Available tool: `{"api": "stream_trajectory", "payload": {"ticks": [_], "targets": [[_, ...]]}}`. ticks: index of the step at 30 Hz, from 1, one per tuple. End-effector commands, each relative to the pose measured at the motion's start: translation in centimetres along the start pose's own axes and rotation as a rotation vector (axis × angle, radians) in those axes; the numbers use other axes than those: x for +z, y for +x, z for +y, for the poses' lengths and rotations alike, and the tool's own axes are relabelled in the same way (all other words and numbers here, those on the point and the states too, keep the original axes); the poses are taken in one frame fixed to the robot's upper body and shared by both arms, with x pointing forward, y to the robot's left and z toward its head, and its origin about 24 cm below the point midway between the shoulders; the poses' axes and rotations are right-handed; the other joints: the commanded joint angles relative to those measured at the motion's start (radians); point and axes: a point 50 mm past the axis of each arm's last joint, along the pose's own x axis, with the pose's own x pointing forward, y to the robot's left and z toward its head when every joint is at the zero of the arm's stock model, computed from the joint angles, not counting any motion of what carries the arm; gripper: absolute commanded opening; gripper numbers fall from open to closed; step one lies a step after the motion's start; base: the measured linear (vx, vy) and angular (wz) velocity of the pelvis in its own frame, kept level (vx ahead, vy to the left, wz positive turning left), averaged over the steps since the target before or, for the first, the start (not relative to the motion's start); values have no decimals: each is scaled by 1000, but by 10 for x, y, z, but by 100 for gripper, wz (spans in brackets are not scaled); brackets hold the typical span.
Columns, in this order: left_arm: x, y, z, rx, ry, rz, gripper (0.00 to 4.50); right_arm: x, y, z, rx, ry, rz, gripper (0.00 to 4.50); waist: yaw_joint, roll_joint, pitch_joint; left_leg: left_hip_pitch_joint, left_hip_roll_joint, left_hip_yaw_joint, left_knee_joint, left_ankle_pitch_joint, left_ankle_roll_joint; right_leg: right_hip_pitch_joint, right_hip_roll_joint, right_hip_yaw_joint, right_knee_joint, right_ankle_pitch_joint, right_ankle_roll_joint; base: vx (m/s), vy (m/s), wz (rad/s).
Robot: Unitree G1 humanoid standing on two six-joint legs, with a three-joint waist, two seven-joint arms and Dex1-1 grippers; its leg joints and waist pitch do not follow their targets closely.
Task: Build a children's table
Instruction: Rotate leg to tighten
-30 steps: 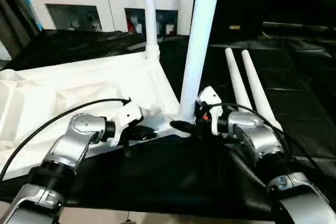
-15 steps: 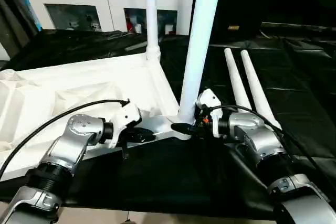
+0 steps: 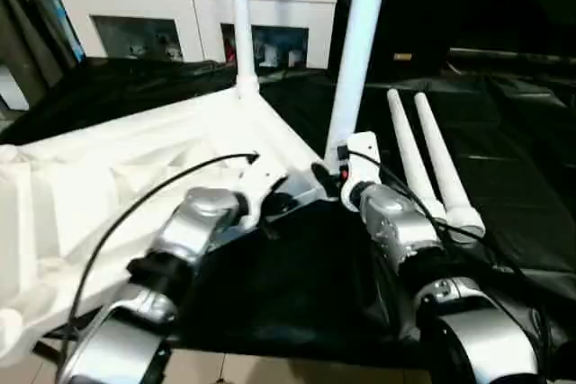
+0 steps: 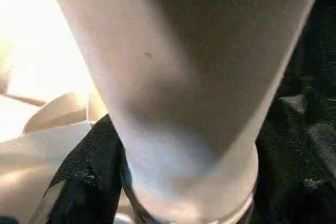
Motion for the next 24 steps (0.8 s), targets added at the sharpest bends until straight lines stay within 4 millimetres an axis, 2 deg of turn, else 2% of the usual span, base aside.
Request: {"api": "stream_trajectory", "payload": {"ticks": [1,3,7,8,11,16,19,22,24], "targets": [[-1,-2,14,157,1,33,0,-29,1,22,59,11,118,279,-5,0,-57,0,30,-9,-76,-157,-15,41,-70,51,-77,-76,-175,0,0,0],[0,-2,11,121,14,20,0,-21,3,32,122,20,63,334,-4,-2,-57,-3,30,-9,-75,-143,-4,44,-72,50,-75,-52,-184,0,0,0],[-1,-2,8,78,29,4,0,-16,3,34,177,3,36,358,-10,-1,-55,-4,31,-10,-79,-168,3,46,-74,48,-80,-91,-182,0,0,0],[-1,-3,8,62,35,-1,0,-15,3,34,195,-7,27,380,-18,-1,-53,-4,32,-11,-81,-180,2,45,-73,48,-84,-123,-180,0,0,0],[-6,-10,5,-18,60,-18,0,-5,-1,26,287,-75,-14,394,-20,-2,-54,-6,33,-10,-78,-167,14,48,-73,49,-81,-97,-191,0,0,0],[-15,-27,3,-131,108,-24,0,6,-14,7,453,-213,-41,394,-23,-5,-66,-15,30,-6,-62,-36,79,55,-69,45,-59,115,-233,0,0,0],[-18,-33,2,-169,118,-24,0,8,-19,1,506,-250,-40,394,-20,-5,-72,-18,28,-3,-49,27,115,52,-63,44,-43,233,-260,0,0,0],[-23,-45,0,-238,158,-16,0,10,-28,-7,603,-313,-22,394,-14,-2,-68,-16,35,-2,-49,-1,128,47,-62,40,-45,212,-273,0,0,0],[-25,-51,0,-254,160,-13,0,11,-31,-10,646,-320,-12,394,-11,-1,-66,-13,38,-1,-52,-29,120,43,-63,40,-48,163,-276,0,0,0]]}}
